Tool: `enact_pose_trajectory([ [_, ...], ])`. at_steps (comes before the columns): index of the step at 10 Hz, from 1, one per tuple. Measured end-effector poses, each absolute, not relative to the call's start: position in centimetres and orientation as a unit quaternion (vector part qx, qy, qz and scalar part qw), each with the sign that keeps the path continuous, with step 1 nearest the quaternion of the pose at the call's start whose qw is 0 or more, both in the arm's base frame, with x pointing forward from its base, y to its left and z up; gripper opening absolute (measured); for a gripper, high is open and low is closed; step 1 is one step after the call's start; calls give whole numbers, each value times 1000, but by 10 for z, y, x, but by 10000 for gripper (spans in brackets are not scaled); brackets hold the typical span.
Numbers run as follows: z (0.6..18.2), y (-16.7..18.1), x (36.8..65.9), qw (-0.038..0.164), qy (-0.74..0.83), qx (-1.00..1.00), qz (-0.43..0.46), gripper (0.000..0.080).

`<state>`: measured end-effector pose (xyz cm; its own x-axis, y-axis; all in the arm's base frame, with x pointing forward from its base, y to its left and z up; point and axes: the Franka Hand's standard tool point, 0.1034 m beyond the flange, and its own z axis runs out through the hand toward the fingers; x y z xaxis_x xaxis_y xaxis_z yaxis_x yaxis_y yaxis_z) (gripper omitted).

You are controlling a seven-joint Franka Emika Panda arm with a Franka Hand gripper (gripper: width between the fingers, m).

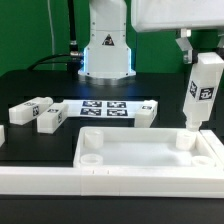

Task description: Assemble desk

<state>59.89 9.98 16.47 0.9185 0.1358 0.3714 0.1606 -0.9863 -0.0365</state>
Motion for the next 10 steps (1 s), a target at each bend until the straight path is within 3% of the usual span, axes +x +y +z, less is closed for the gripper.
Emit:
enact_pose_trajectory([
  [5,159,94,628,21,-132,-965,-227,291],
  [10,151,96,626,21,-135,-965,-225,291],
])
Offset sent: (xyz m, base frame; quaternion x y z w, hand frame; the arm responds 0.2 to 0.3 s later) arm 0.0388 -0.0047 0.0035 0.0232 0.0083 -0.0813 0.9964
